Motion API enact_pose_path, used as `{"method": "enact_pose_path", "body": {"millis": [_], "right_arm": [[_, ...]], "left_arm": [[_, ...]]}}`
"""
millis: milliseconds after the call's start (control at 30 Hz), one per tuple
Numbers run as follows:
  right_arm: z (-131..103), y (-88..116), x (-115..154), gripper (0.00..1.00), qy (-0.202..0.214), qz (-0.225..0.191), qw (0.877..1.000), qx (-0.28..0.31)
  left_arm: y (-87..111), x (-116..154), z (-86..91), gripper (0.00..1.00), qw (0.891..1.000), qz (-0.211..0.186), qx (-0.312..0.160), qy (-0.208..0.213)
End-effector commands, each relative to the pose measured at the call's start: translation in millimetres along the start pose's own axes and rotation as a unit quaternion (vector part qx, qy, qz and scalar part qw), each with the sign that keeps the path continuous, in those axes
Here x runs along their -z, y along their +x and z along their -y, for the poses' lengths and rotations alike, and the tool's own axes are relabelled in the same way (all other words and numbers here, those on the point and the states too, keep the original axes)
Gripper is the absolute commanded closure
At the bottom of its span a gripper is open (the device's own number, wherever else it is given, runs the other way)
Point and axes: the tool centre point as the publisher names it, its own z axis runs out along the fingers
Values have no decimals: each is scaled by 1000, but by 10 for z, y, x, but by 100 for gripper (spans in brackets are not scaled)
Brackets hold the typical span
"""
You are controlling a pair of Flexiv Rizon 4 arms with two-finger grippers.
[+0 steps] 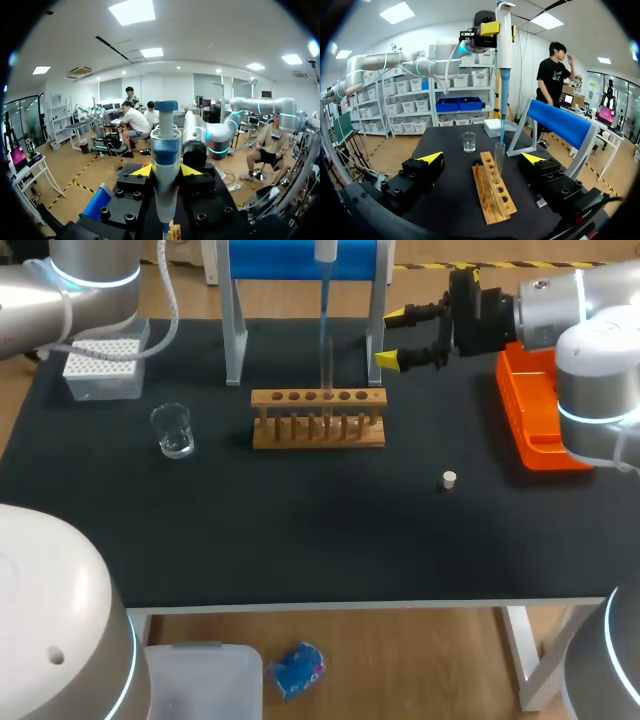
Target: Invert the test tube, pick up the pipette, mount the tip to pipette, aspirate from beaker and dispense into the tube, eject the tip, return the pipette, and cap with the stopper.
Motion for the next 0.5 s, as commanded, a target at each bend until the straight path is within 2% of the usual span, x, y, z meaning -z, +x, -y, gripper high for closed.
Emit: {"method": "enact_pose_path", "body": {"millis": [33,300,500], "right_arm": [[4,3,-4,0,0,1,1000,0],[4,3,-4,0,0,1,1000,0],[4,3,-4,0,0,1,1000,0]], "left_arm": [[32,15,73,100,1000,0,-4,1],[99,112,277,100,1000,8,-16,-1],[158,238,328,100,1000,13,-15,-13]]}}
